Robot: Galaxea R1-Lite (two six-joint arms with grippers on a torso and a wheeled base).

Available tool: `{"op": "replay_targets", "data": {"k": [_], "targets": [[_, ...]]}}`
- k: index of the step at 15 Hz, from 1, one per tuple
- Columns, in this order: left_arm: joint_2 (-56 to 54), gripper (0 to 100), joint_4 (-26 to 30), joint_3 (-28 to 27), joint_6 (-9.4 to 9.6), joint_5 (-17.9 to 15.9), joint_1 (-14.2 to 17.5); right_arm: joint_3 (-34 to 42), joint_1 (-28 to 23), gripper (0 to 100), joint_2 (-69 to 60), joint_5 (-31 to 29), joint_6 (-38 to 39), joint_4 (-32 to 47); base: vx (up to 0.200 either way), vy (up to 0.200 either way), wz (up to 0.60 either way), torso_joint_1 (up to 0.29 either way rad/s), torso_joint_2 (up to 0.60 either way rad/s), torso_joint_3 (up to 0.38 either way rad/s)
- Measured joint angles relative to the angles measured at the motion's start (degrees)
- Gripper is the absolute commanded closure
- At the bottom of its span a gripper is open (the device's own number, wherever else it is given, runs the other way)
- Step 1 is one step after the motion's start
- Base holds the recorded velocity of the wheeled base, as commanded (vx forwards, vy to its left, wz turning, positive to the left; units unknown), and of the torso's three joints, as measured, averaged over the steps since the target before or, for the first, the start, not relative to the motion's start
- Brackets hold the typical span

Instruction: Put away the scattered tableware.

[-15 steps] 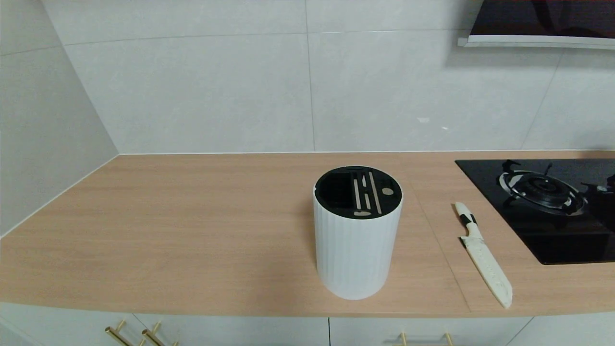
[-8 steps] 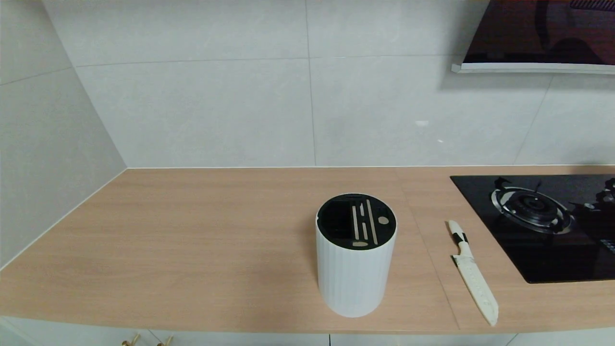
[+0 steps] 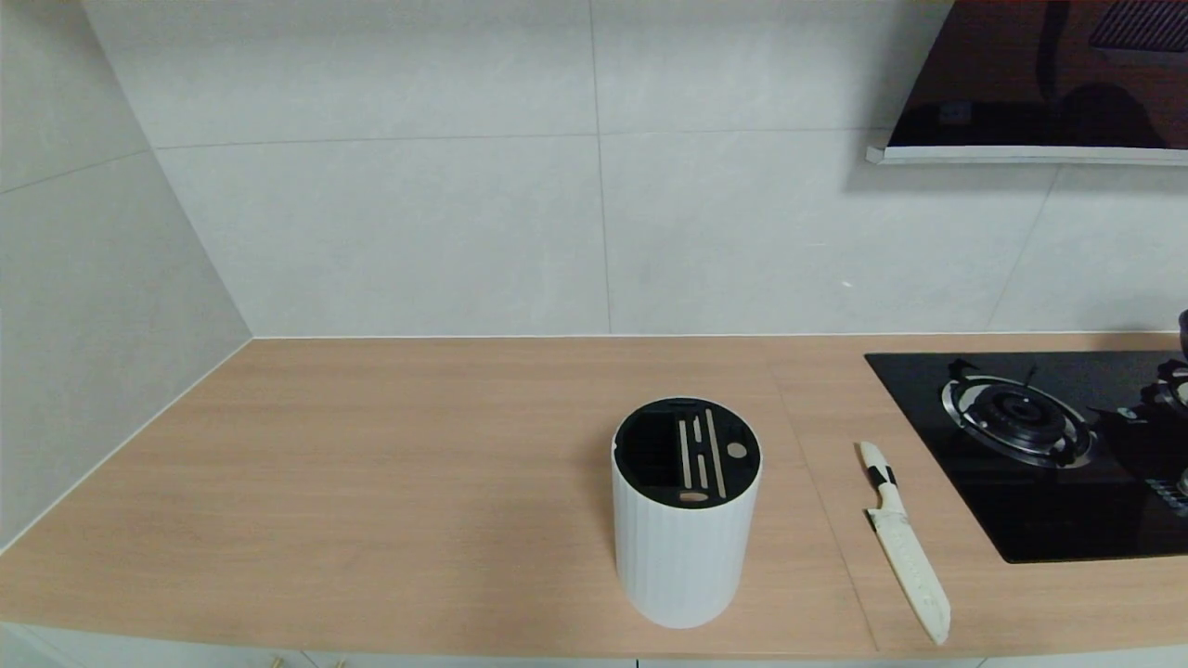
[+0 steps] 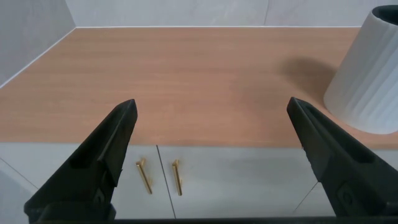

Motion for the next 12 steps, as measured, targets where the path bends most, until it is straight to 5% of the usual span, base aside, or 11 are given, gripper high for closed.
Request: {"op": "replay_targets", "data": {"k": [7,12], "targets": [[0.0,0,0.02,0.0,0.02,-0.02,-0.02,-0.48,0.0,0,0.02,0.91,-1.01,-0.37,0.0,0.0,0.0,0.0,0.0,0.0],[0.0,0,0.0,0.0,0.04,-0.02,0.0,-7.34,0.39,0,6.94,7.55,2.3,-1.29,0.0,0.0,0.0,0.0,0.0,0.0]]}}
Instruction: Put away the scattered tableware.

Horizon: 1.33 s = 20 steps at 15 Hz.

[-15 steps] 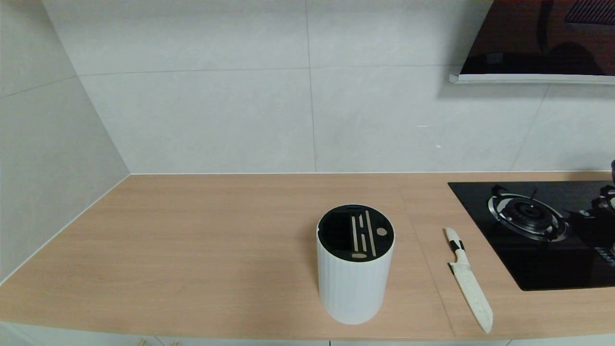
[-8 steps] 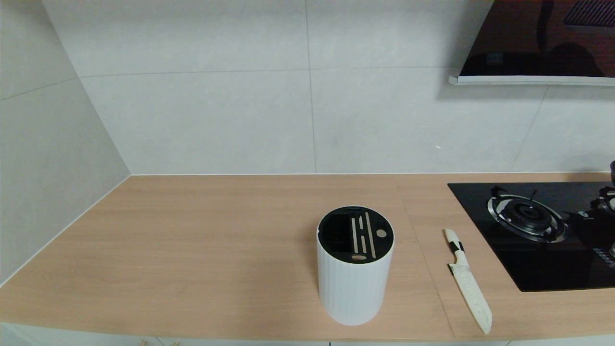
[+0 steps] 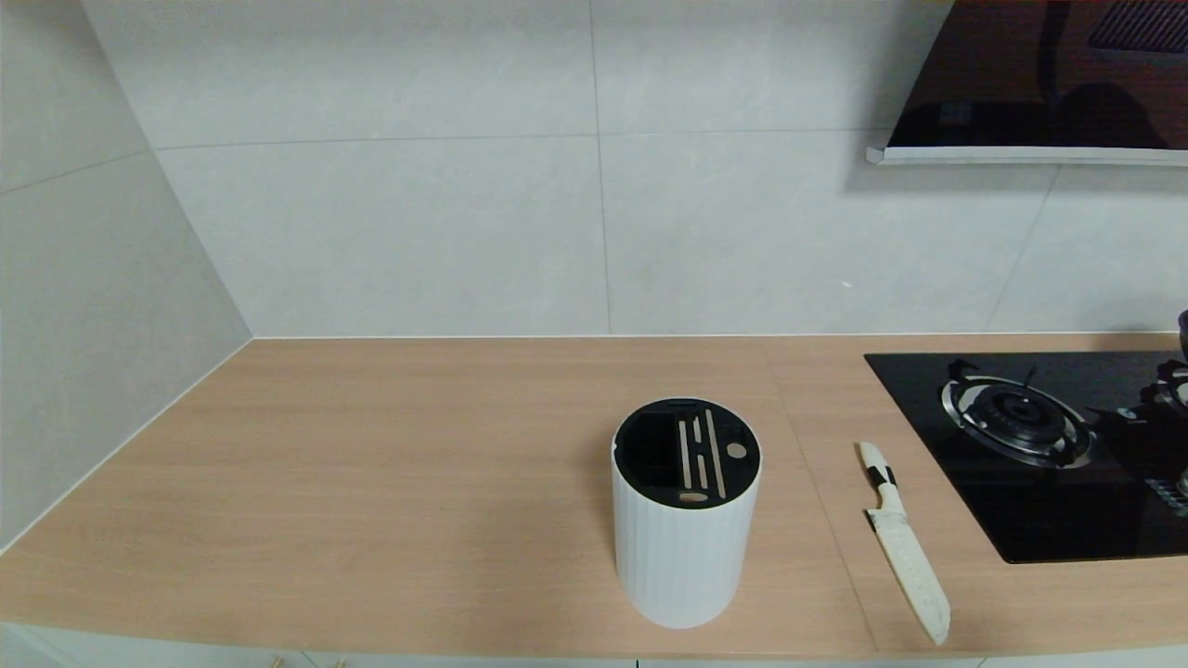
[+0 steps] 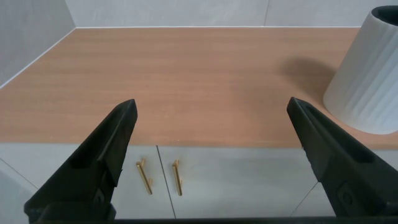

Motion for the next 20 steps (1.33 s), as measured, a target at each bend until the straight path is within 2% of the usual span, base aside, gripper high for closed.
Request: {"op": "replay_targets", "data": {"k": [3,5,8,12,17,20], "targets": [[0.0,0,-0.02,0.0,-0.01,0.0,-0.02,-2.21,0.17,0,9.97,5.61,-0.28,-0.16,0.0,0.0,0.0,0.0,0.0,0.0],[0.0,0,-0.02,0.0,0.0,-0.02,-0.02,-3.94,0.89,0,17.41,7.13,-0.62,-0.35,0.0,0.0,0.0,0.0,0.0,0.0],[0.0,0,0.02,0.0,0.0,-0.05,-0.02,-5.64,5.46,0,30.23,7.57,-0.82,-1.28,0.0,0.0,0.0,0.0,0.0,0.0],[0.0,0,-0.02,0.0,-0.01,0.02,-0.02,-6.31,9.92,0,48.97,7.24,-0.82,-12.59,0.0,0.0,0.0,0.0,0.0,0.0],[0.0,0,-0.05,0.0,-0.04,0.0,0.0,-7.91,11.11,0,71.28,0.51,-0.95,-31.54,0.0,0.0,0.0,0.0,0.0,0.0],[0.0,0,-0.02,0.0,-0.01,0.0,0.0,-12.65,11.3,0,82.96,-7.36,-0.93,-36.78,0.0,0.0,0.0,0.0,0.0,0.0]]}}
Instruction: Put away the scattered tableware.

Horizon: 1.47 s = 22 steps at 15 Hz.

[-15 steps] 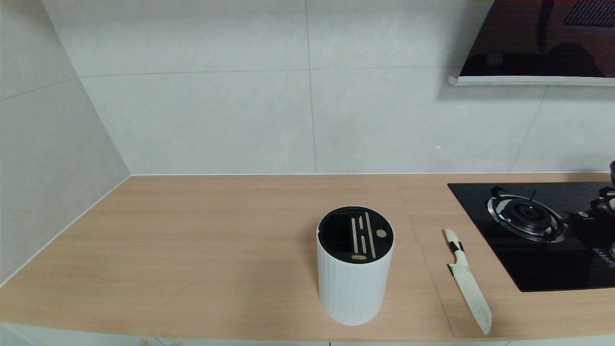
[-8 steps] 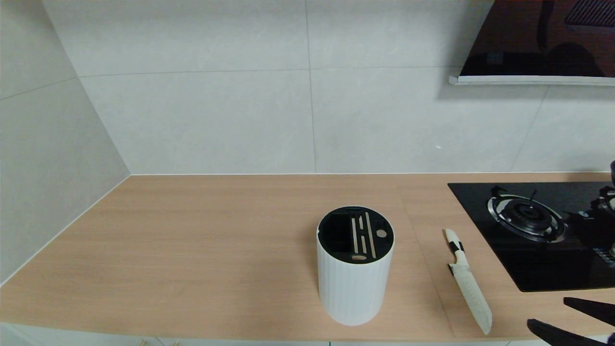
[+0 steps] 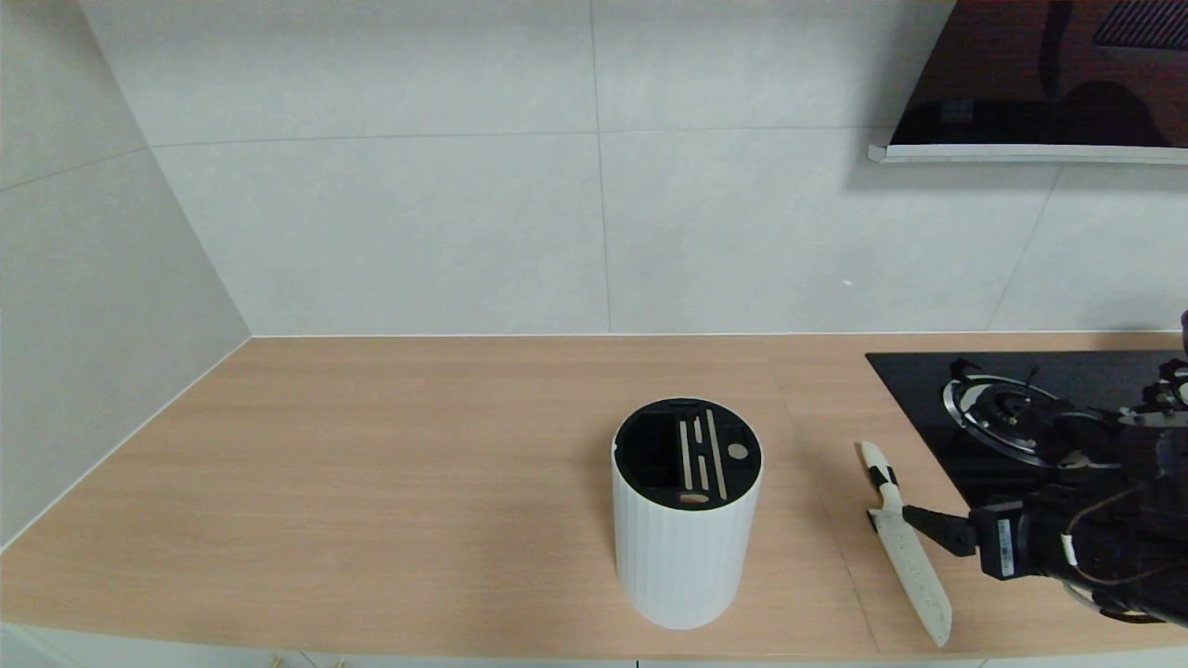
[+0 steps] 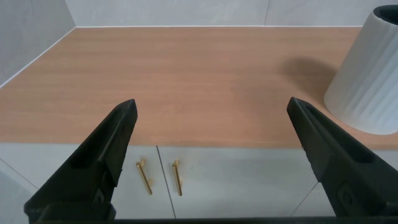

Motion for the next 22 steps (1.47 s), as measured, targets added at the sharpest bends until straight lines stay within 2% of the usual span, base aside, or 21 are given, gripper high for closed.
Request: {"op": "replay_targets", "data": {"k": [3,6,13,22], "targets": [[0.0,0,0.02,0.0,0.0,0.02,0.0,-2.15,0.06,0,7.91,-4.84,-0.02,-0.83,0.0,0.0,0.0,0.0,0.0,0.0],[0.0,0,0.02,0.0,-0.02,0.0,0.0,-2.54,0.98,0,14.34,-7.47,0.02,-5.47,0.0,0.0,0.0,0.0,0.0,0.0],[0.0,0,0.02,0.0,-0.02,0.02,0.0,-3.08,1.63,0,32.32,-12.97,0.2,-28.28,0.0,0.0,0.0,0.0,0.0,0.0],[0.0,0,0.05,0.0,0.0,0.02,-0.02,-5.97,-1.13,0,39.01,-14.17,0.35,-30.04,0.0,0.0,0.0,0.0,0.0,0.0]]}}
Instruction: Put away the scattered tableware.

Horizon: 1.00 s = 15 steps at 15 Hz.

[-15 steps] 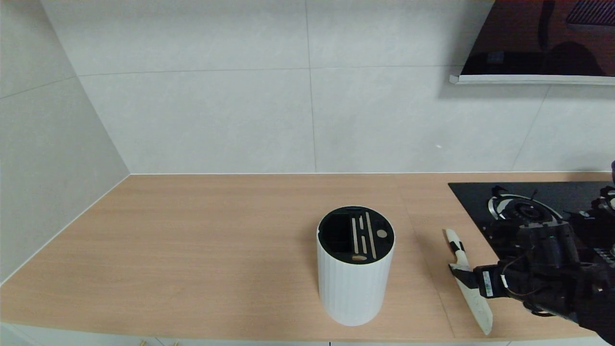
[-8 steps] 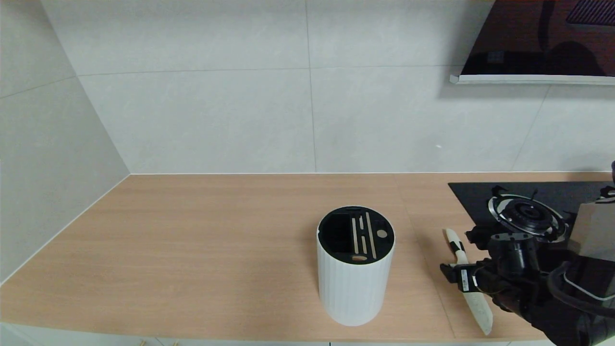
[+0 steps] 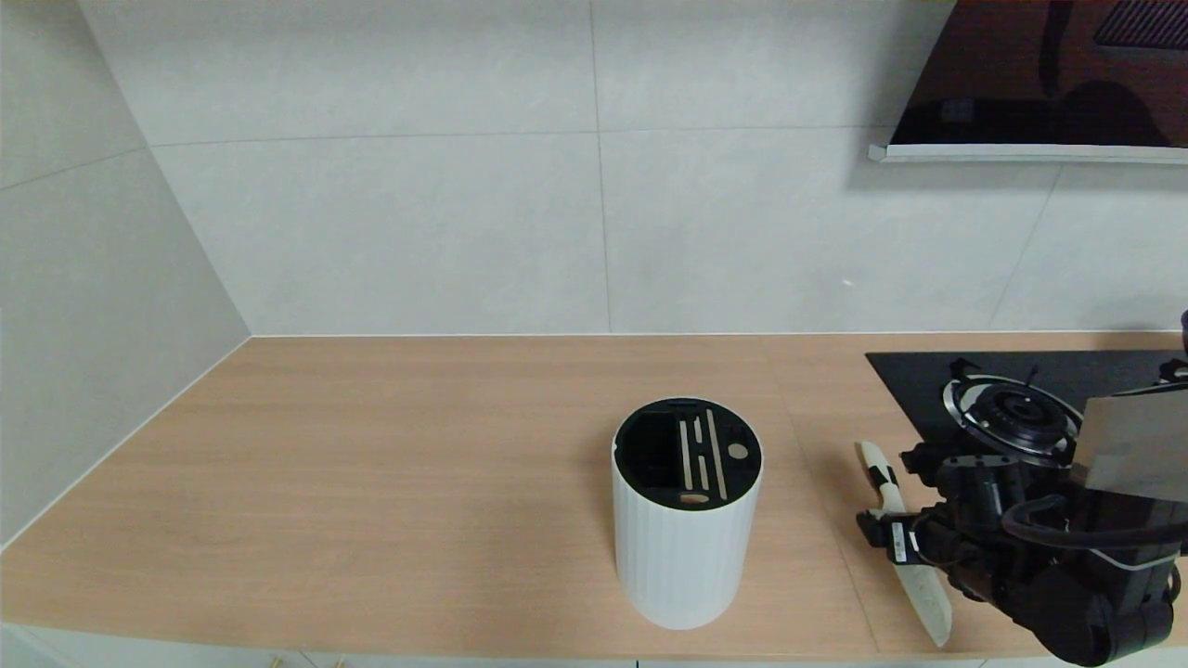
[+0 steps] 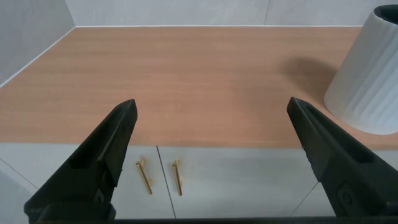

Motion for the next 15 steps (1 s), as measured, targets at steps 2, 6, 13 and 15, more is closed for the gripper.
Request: {"op": "replay_targets", "data": {"k": [2,6,13,15], "targets": [[0.0,0,-0.05,0.0,-0.02,-0.02,0.0,-0.32,-0.05,0,0.68,-0.01,0.13,-0.02,0.0,0.0,0.0,0.0,0.0,0.0],[0.0,0,-0.02,0.0,-0.02,0.0,0.02,-0.8,-0.11,0,1.46,-0.09,0.18,0.0,0.0,0.0,0.0,0.0,0.0,0.0],[0.0,0,-0.02,0.0,-0.02,0.0,0.02,-0.85,-0.11,0,2.05,-0.01,0.22,-0.05,0.0,0.0,0.0,0.0,0.0,0.0],[0.0,0,-0.05,0.0,0.0,0.0,0.02,-0.8,-0.07,100,2.16,0.0,0.18,-0.02,0.0,0.0,0.0,0.0,0.0,0.0]]}}
